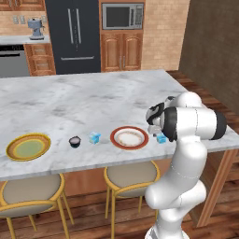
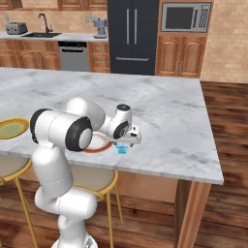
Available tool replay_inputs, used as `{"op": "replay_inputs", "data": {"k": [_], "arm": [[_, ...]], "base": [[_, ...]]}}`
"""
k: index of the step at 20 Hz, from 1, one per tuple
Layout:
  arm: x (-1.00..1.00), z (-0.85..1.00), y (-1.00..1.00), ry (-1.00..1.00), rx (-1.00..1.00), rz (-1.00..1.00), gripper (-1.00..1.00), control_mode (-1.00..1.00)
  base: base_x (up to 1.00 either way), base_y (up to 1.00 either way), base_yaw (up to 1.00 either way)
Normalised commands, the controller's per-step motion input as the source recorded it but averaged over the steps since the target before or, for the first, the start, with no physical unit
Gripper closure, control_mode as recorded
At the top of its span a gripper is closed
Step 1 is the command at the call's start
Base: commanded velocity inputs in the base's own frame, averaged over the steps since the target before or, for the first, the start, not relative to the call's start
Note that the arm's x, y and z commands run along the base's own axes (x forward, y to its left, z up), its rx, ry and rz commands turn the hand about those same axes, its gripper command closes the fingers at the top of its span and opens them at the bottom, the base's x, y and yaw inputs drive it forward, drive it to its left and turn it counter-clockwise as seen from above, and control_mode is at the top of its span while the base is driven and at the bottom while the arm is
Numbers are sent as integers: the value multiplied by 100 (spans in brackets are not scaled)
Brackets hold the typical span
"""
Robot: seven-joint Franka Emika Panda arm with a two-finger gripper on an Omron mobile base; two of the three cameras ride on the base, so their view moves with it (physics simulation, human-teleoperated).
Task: Place two yogurt containers on each plate.
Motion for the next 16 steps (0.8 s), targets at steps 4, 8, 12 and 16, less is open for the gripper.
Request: {"op": "replay_inputs", "data": {"k": [4,8,12,16], "arm": [[-1,0,0,0,0,0,-100,-100],[0,0,0,0,0,0,-100,-100],[0,0,1,0,0,0,-100,-100],[0,0,6,0,0,0,-100,-100]], "base": [[0,0,0],[0,0,0],[0,0,0],[0,0,0]]}}
